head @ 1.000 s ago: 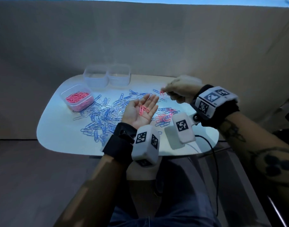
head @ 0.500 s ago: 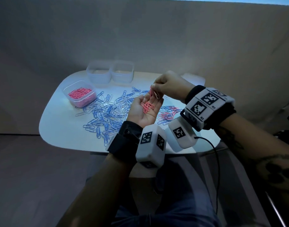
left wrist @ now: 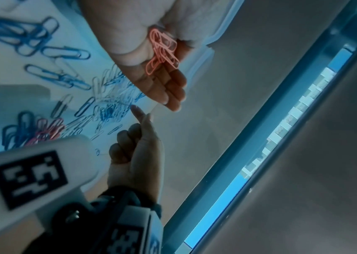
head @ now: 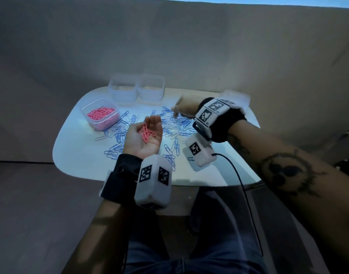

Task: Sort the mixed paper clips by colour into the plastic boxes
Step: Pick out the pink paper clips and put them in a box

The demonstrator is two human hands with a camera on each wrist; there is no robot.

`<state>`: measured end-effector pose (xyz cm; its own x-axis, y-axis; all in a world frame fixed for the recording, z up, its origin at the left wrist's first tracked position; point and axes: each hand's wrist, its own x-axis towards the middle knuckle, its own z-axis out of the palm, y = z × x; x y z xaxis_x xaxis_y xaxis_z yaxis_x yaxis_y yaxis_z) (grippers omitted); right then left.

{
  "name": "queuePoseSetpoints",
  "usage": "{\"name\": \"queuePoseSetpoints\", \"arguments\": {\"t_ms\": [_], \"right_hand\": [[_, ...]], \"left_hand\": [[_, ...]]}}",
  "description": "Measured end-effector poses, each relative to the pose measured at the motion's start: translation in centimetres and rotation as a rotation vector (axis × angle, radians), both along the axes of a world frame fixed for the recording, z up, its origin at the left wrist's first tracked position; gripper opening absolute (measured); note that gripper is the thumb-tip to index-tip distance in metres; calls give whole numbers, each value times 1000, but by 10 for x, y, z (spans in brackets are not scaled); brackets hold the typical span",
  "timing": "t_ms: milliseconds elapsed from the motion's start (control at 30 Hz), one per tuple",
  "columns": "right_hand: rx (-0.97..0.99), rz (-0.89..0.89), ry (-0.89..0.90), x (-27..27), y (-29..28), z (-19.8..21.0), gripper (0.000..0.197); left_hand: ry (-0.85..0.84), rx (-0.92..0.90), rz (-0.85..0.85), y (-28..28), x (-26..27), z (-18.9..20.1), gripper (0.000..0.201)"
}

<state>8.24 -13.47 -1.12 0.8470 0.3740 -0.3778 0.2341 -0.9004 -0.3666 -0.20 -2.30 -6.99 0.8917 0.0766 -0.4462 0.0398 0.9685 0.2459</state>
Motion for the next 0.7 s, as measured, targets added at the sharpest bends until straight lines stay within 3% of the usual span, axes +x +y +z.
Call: {"name": "queuePoseSetpoints", "arguments": {"t_ms": [100, 233, 333, 467, 533, 633, 700], "right_hand": [[60, -15, -64, -2, 1, 8, 31], [443, -40, -9, -34, 5, 26, 25], [294, 96, 123, -58, 18, 22, 18], [57, 226, -3, -58, 14, 33, 29], [135, 232, -17, -55, 3, 42, 27], [372, 81, -59, -42, -25, 51, 15], [309, 33, -90, -27, -49, 43, 10]], "left_hand": [[-4, 48, -17, 4, -5, 1, 34], [-35, 96, -88, -13, -1, 0, 35], [-27, 50, -104, -32, 0, 1, 22], [-64, 17, -83, -30, -1, -1, 35], [-81, -12, -80, -25, -2, 1, 36], [-75, -71, -91, -16, -1, 0, 44], [-46, -54, -140, -10, 1, -1, 40]]}}
